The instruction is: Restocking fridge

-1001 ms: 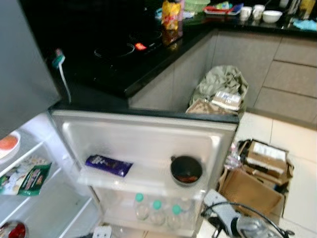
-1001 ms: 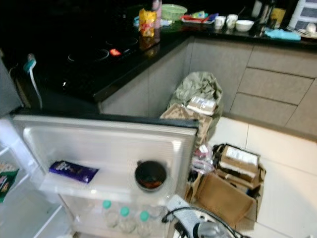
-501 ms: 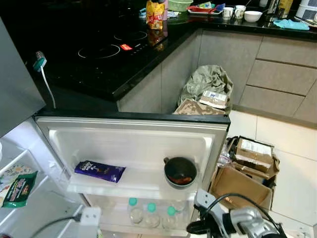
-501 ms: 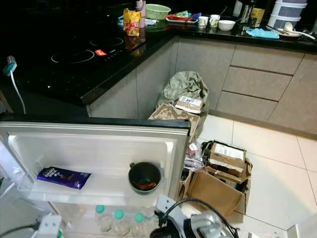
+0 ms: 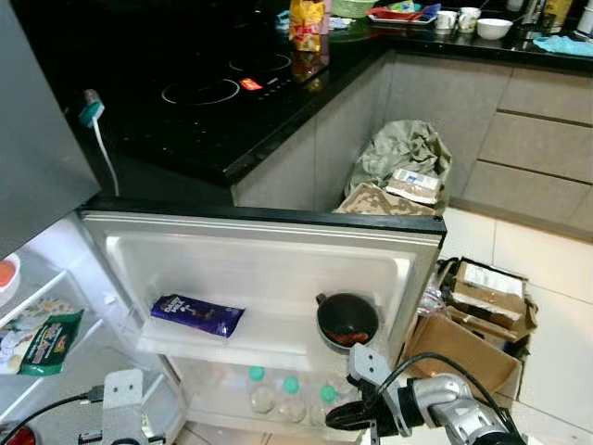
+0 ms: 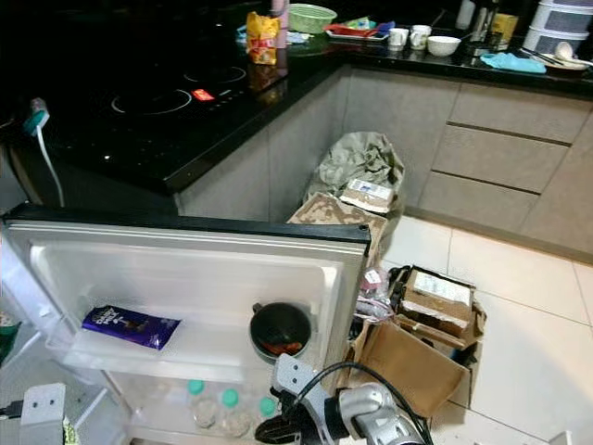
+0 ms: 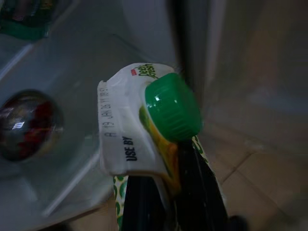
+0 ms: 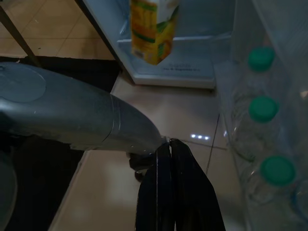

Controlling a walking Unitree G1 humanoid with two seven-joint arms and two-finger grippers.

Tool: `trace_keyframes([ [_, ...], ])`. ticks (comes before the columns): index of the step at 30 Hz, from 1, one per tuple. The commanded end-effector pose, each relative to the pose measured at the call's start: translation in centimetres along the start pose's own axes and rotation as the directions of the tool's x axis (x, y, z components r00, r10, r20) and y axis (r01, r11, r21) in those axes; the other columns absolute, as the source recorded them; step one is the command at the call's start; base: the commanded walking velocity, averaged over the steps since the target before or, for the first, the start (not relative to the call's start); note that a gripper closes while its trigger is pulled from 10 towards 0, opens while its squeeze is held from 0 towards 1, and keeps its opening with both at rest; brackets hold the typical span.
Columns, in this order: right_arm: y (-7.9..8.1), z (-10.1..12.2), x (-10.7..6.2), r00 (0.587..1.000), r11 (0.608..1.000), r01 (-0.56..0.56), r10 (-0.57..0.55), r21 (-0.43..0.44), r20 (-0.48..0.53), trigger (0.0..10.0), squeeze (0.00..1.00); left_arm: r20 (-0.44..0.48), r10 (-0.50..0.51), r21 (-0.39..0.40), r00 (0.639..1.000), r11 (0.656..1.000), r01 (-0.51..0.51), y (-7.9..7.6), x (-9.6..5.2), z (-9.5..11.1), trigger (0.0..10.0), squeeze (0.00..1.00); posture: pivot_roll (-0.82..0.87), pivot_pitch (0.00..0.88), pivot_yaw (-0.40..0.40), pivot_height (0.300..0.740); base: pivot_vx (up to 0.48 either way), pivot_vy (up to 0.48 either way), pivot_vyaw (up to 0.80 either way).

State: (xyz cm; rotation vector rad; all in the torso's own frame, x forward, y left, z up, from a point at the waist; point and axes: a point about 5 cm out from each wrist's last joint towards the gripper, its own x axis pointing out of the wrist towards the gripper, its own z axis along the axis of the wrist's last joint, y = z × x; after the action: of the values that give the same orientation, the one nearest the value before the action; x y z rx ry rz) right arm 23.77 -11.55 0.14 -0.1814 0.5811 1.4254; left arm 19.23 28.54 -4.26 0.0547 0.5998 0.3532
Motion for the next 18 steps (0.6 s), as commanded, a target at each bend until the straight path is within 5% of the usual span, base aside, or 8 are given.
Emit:
trace_keyframes([
  [1,0.1,0.0,-0.3,1.000,1.000,0.001,-0.001,0.013,0.008,10.0,0.00,0.059,-0.074,-0.027,0.996,0.997,0.076,-1.2,0.3,1.1,10.0,0.00,-0.08,0.000,0.002,0.725,0.000,0.000,0.00],
  [6,1.0,-0.3,-0.6,0.999,0.998,-0.052,0.052,0.036,-0.004,10.0,0.00,0.075,-0.207,-0.061,0.976,0.976,0.211,-2.8,0.3,1.3,10.0,0.00,-0.08,0.000,0.003,0.700,0.000,0.000,0.00],
  [18,2.4,-1.6,-0.2,0.992,0.989,-0.115,0.120,0.089,-0.049,10.0,0.00,0.051,-0.243,-0.025,0.969,0.969,0.244,-2.7,-0.1,0.4,10.0,0.00,-0.08,0.000,0.006,0.660,0.000,0.000,0.00],
])
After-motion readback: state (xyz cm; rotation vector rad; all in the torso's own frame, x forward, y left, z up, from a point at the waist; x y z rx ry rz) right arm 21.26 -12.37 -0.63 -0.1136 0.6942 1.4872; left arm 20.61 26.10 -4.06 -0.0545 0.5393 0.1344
